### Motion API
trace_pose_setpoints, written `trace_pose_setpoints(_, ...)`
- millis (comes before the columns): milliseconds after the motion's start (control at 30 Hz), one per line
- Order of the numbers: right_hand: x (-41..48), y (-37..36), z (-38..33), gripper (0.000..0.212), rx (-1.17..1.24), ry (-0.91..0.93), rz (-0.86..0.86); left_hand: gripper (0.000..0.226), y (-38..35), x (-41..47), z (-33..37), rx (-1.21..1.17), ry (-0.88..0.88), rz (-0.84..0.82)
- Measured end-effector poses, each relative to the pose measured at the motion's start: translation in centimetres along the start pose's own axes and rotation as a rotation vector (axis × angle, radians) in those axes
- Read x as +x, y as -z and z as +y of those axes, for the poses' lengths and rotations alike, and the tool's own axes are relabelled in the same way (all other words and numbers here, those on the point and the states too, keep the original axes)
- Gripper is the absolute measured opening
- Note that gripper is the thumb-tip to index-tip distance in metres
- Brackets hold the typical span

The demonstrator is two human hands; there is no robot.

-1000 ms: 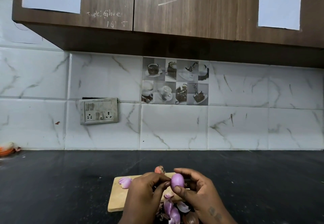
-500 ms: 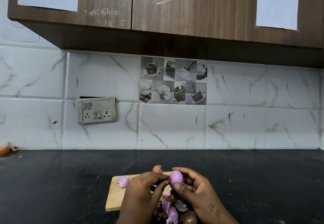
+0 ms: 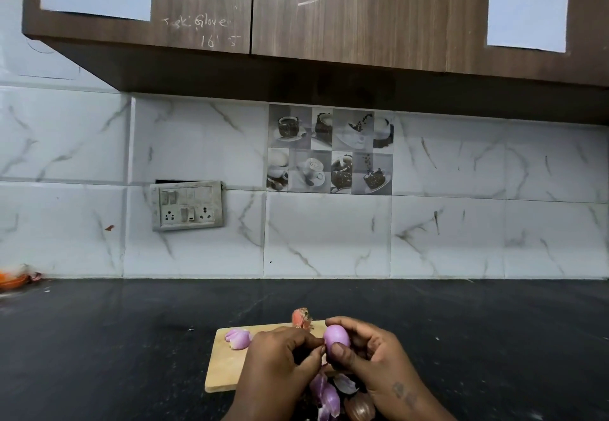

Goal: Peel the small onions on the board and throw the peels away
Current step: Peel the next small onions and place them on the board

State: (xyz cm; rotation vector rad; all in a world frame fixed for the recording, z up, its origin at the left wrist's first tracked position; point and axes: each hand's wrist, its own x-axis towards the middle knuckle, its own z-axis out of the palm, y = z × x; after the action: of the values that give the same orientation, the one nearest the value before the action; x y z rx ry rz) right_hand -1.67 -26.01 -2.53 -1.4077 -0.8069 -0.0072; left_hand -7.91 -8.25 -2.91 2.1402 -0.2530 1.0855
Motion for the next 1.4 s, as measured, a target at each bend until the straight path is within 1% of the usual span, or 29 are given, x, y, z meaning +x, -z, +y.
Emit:
trace_pose_setpoints(100,-0.2,-0.2,-0.4,0.030,-0.010,0.022,-0.019,0.020,0.1,0.0,0.1,-0.025,0.036,0.005)
trace_pose_setpoints(167,-0.2,-0.2,-0.4,0.027,-0.037,0.036,-0.002,0.017,0.0,0.0,0.1,-0.031,0.055,0.007)
trace_pose_setpoints(300,-0.1,-0.3,-0.3,0.032,-0.076,0.054,0.030,0.006,0.1,0.0,0.5,-0.069,0.108,0.025)
trace_pose_setpoints(333,-0.1,-0.4,-0.3,0.034,-0.083,0.063,0.033,0.005,0.1,0.0,0.7,-0.076,0.120,0.028)
trace_pose_setpoints(467,-0.1,-0.5,-0.4,0.035,-0.074,0.086,0.029,0.016,0.5,-0.1,1.3,-0.124,0.160,0.021)
trace_pose_setpoints(767,-0.1,-0.5,-0.1,0.033,-0.058,0.111,0.028,0.018,1.1,-0.1,2.1,-0.316,0.270,-0.016)
trace_pose_setpoints(900,0.3,-0.2,0.3,0.042,-0.010,0.105,0.060,0.018,1.2,0.0,2.1,-0.263,0.209,-0.007)
trace_pose_setpoints(1000,0.4,0.1,0.4,0.046,0.031,0.085,0.059,0.026,1.2,0.0,2.2,-0.204,0.127,-0.006)
trace_pose_setpoints(1067,0.4,0.1,0.4,0.047,0.015,0.080,0.050,0.033,1.1,-0.1,2.2,-0.174,0.105,-0.001)
trace_pose_setpoints(1133,0.4,0.0,0.3,0.047,-0.012,0.077,0.049,0.031,1.0,-0.1,1.8,-0.143,0.113,0.001)
trace_pose_setpoints(1267,0.3,0.2,0.3,0.047,-0.075,0.083,0.061,0.017,0.7,0.1,1.3,-0.165,0.176,-0.030)
trace_pose_setpoints(1400,0.1,0.1,0.0,0.043,-0.111,0.102,0.051,0.016,0.7,0.2,1.0,-0.207,0.227,-0.054)
